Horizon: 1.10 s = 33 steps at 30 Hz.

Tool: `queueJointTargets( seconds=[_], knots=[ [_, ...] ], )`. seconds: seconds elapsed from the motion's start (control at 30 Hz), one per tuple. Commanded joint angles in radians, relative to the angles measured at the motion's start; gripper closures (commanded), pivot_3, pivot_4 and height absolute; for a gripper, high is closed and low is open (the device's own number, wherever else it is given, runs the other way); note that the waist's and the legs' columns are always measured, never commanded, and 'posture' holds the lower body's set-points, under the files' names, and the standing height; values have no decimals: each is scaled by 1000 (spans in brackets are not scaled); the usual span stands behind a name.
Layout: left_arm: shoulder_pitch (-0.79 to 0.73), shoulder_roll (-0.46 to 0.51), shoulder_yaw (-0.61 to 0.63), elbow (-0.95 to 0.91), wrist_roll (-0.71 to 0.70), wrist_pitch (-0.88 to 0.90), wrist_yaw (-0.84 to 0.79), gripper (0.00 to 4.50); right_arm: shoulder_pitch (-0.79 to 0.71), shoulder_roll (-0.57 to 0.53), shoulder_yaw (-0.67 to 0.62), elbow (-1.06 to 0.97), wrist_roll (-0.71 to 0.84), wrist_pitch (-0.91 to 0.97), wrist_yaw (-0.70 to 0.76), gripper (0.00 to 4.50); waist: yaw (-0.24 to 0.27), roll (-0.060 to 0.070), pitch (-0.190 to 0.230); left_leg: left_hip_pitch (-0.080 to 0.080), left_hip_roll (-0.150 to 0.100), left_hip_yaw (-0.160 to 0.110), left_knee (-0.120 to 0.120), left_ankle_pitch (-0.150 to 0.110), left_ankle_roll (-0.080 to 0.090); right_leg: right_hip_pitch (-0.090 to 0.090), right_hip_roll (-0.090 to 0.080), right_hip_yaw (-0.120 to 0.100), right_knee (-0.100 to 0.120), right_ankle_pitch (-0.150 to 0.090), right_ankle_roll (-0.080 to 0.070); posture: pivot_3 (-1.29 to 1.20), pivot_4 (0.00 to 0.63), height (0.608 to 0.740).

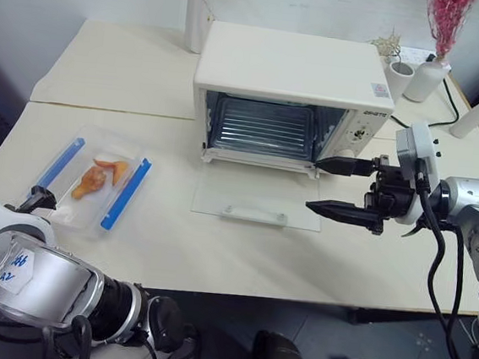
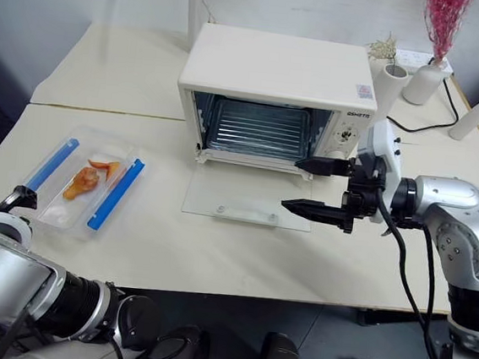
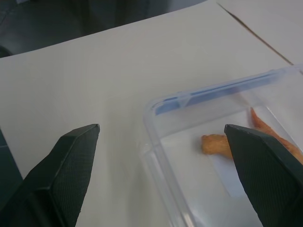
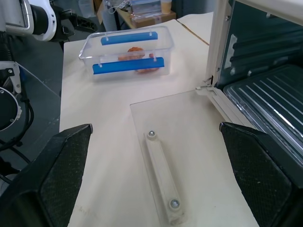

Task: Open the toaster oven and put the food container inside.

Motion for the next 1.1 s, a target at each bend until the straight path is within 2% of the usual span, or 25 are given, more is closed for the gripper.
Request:
queueJointTargets(
  seconds=[0.03,0.2,0.3,0.53,0.7,1.0,1.1],
  knots=[
    [-55,-202,53,48,60,-12,-66,26,9,-5,-54,-56,38,12,-20,0,0,0,0,0,0,0,0,0,0,0,0,0,0,0,0,0,150,740],
    [-81,-128,150,193,70,-12,-203,26,28,-8,-73,-88,62,32,-50,0,1,0,0,0,0,-1,0,0,0,0,0,0,0,0,0,0,150,740],
    [-79,-79,158,257,67,-12,-273,26,39,-8,-83,-107,75,43,-66,0,0,0,0,0,0,-2,0,0,0,0,0,-1,0,0,0,0,150,740],
    [-131,-74,167,346,154,-12,-339,26,52,-3,-93,-129,94,55,-99,0,0,0,0,0,0,-3,0,0,0,0,0,-1,0,0,0,0,150,740],
    [-150,-14,157,402,189,-12,-349,1001,53,4,-97,-142,109,59,-120,0,2,0,0,0,0,-3,0,0,0,0,-1,-1,1,0,0,0,150,740],
    [-203,124,158,516,207,-12,-361,997,58,9,-92,-154,120,54,-143,0,-2,0,0,0,0,-3,0,0,1,0,-1,-1,1,0,0,0,150,740],
    [-209,211,156,587,170,-12,-365,997,60,9,-92,-156,123,54,-149,0,-2,0,0,0,0,-3,0,0,0,0,-1,-1,1,0,0,0,150,740]
  ],
)
